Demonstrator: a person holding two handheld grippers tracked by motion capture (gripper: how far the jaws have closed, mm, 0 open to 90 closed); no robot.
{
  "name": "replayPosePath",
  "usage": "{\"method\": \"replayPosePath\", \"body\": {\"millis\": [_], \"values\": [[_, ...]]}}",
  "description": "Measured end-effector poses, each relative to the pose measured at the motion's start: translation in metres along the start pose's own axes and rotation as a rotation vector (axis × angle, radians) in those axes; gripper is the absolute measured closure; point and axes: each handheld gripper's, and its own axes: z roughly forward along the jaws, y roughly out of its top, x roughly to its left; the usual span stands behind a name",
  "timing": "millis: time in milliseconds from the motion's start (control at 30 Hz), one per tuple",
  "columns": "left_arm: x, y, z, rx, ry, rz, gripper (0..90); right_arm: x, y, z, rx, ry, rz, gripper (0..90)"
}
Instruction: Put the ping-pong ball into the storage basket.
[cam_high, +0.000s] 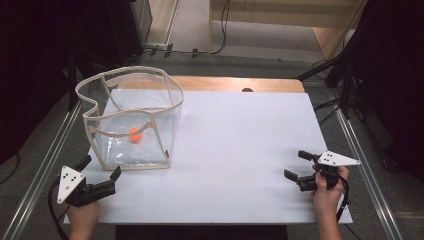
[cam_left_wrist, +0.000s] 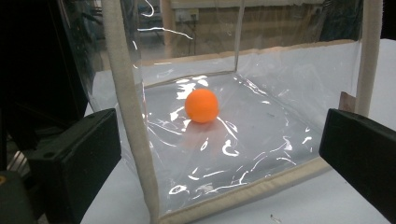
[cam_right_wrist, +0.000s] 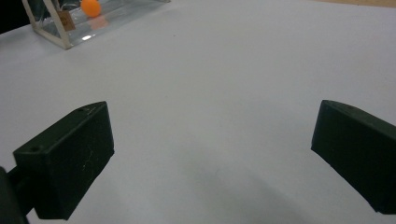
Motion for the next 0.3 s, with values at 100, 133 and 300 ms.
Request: {"method": "replayPosePath", "body": {"millis": [100, 133, 300], "values": [[0.0005, 0.0, -0.0002, 0.0, -0.001, -0.001, 0.0, -0.0011, -0.0011, 0.0005, -0.003, 0.0, 0.001, 0.0], [0.0004, 0.0001, -0.0001, 0.0, -0.001, -0.001, 0.0, -0.0011, -0.0011, 0.0005, -0.005, -0.003, 0.002, 0.0], [0.0, 0.0001, 0.0003, 0.002, -0.001, 0.0, 0.0, -0.0008, -0.0013, 0.0008, -0.001, -0.017, 0.002, 0.0]]}}
